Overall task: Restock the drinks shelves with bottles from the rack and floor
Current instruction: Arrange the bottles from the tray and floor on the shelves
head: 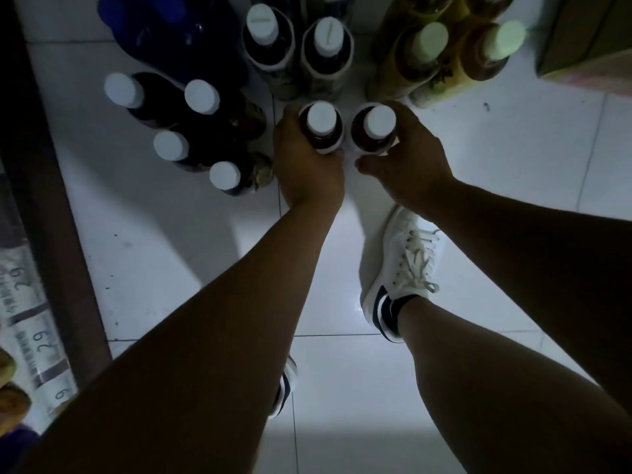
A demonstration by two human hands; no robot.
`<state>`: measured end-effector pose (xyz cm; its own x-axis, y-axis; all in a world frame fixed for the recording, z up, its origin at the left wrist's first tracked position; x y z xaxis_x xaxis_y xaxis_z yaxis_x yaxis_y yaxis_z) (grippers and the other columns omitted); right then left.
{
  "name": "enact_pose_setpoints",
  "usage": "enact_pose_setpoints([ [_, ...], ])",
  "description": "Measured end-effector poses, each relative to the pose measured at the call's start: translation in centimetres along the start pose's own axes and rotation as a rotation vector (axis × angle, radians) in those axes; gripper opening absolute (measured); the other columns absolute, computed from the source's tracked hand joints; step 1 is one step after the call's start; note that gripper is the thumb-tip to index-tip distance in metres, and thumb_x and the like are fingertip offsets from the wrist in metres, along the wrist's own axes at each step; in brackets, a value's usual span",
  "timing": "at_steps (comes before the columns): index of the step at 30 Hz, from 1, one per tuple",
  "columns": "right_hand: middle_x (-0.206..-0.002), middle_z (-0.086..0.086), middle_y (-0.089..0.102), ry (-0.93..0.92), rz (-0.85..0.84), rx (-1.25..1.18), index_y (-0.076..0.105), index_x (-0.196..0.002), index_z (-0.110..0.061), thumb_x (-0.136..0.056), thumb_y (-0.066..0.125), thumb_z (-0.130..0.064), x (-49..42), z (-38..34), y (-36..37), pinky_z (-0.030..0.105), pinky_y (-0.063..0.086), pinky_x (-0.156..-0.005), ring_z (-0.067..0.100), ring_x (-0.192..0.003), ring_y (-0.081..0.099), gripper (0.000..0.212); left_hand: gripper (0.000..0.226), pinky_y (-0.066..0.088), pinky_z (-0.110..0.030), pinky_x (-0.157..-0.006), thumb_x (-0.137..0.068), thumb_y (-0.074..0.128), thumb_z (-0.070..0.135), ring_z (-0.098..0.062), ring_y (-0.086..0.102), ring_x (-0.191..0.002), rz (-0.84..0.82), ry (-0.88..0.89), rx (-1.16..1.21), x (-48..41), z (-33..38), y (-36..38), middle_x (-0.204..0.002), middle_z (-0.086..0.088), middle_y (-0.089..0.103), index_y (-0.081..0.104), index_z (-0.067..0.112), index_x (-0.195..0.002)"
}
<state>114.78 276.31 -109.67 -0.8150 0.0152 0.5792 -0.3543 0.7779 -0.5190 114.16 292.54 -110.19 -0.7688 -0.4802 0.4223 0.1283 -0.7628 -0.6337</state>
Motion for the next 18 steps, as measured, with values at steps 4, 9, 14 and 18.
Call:
enact_pose_setpoints([
  [4, -0.118, -0.018, 0.055, 0.003, 0.02, -0.038, 0.049, -0.137, -0.028, -0.072, 0.081, -0.02, 4.5, -1.0, -2.7, 0.014, 0.036, -0.085, 0.006, -0.105, 0.052, 0.073, 0.061, 0.046, -0.022, -0.099, -0.065, 0.082, -0.002, -0.012, 0.056, -0.113, -0.101, 0.054, 0.097, 3.7, 2.8, -2.6, -0.124, -0.004, 0.061, 0.06, 0.01, -0.12],
  [9, -0.11, -0.021, 0.06, -0.004, 0.006, -0.14, 0.055, -0.126, -0.031, -0.07, 0.084, -0.02, 13.1, -6.1, -6.3, 0.007, 0.038, -0.079, 0.0, -0.1, 0.055, 0.064, 0.061, 0.044, -0.011, -0.088, -0.063, 0.087, 0.006, -0.002, 0.054, -0.105, -0.251, 0.106, 0.154, 9.1, 7.5, -10.4, -0.112, 0.014, 0.056, 0.058, 0.024, -0.112],
  [14, -0.105, -0.031, 0.06, -0.067, -0.077, -0.188, 0.055, -0.113, -0.049, -0.07, 0.086, -0.025, 21.2, -16.1, -11.9, -0.006, 0.034, -0.076, -0.025, -0.094, 0.052, 0.057, 0.064, 0.039, 0.0, -0.084, -0.065, 0.087, 0.005, 0.011, 0.055, -0.096, -0.48, 0.218, 0.182, 12.3, 15.4, -21.7, -0.12, 0.004, 0.058, 0.058, 0.019, -0.12],
  [18, -0.107, -0.022, 0.071, -0.109, -0.131, -0.285, 0.066, -0.106, -0.045, -0.068, 0.089, -0.018, 27.7, -24.6, -16.7, 0.01, 0.046, -0.089, -0.01, -0.102, 0.062, 0.052, 0.07, 0.044, -0.008, -0.093, -0.068, 0.086, 0.006, 0.001, 0.055, -0.106, -0.648, 0.328, 0.204, 15.7, 22.3, -31.2, -0.131, -0.009, 0.052, 0.054, 0.025, -0.126],
])
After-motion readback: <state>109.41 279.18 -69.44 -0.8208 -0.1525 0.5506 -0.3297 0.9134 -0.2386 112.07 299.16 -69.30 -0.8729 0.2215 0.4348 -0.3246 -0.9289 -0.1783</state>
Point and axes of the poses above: each hand's wrist, its own x-axis away from the middle knuckle, its own y-axis out of the palm, z = x × y, the point moved 6 cm from there along -x, towards the middle knuckle
